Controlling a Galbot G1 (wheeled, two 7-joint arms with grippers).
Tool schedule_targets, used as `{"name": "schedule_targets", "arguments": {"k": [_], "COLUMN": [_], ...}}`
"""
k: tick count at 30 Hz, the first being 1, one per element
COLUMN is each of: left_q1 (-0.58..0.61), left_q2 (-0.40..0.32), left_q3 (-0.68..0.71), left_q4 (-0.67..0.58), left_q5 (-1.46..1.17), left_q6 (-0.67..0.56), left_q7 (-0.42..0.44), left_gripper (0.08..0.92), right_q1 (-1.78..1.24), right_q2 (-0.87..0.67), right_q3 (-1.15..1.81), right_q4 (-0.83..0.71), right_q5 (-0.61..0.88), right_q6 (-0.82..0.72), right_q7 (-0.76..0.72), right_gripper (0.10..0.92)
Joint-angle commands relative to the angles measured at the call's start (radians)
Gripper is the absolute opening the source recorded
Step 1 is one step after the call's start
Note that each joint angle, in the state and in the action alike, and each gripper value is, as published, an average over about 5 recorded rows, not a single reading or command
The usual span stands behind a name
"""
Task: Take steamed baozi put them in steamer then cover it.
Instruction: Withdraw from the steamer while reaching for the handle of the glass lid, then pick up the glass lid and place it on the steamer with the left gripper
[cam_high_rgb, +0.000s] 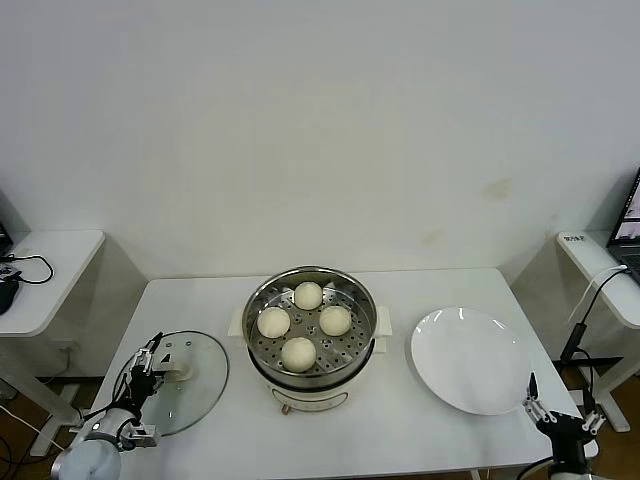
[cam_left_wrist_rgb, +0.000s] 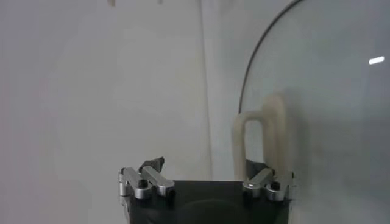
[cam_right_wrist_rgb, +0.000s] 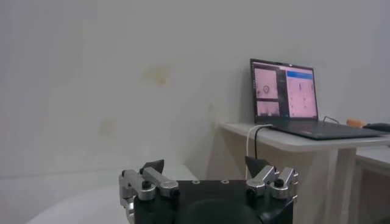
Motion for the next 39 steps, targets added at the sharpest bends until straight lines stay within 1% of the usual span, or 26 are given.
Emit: {"name": "schedule_targets", "arguments": {"k": [1,6,10,18,21,27,33,39], "left_q1": [-0.022,-0.01,0.014,0.092,0.116,0.151,0.173,0.155], "left_q2": [-0.013,-0.014,-0.015,-0.002,0.012,0.051,0.088,0.133], "left_q3": [0.006,0.007,0.003,-0.022,-0.042,-0.095,-0.155,-0.161], "left_q4": [0.048,0.043,0.015,-0.12,-0.184,-0.324,-0.468,-0.554], "left_q5": [-0.007,-0.006,-0.011,-0.038,-0.064,-0.114,-0.12,-0.128], "left_q6": [-0.001,0.0,0.0,0.014,0.046,0.144,0.231,0.294], "left_q7": [-0.018,-0.029,-0.043,-0.062,-0.055,-0.011,0.083,0.172], "left_gripper": [0.707,0.56,0.447,0.215,0.155,0.145,0.145,0.145], "right_q1": [-0.001,-0.001,0.0,0.002,0.0,0.001,0.007,0.012], "right_q2": [0.001,0.0,-0.002,-0.008,-0.013,-0.02,-0.029,-0.034], "right_q3": [-0.001,-0.002,-0.004,-0.02,-0.024,-0.035,-0.039,-0.043], "right_q4": [-0.002,-0.004,-0.003,-0.011,-0.016,-0.02,-0.027,-0.033], "right_q5": [-0.003,-0.002,-0.002,-0.015,-0.022,-0.028,-0.04,-0.05], "right_q6": [0.001,0.002,0.001,-0.001,0.0,-0.001,-0.008,-0.011], "right_q7": [-0.001,-0.001,-0.002,-0.006,-0.009,-0.013,-0.018,-0.025], "right_gripper": [0.823,0.823,0.823,0.823,0.823,0.823,0.823,0.823]}}
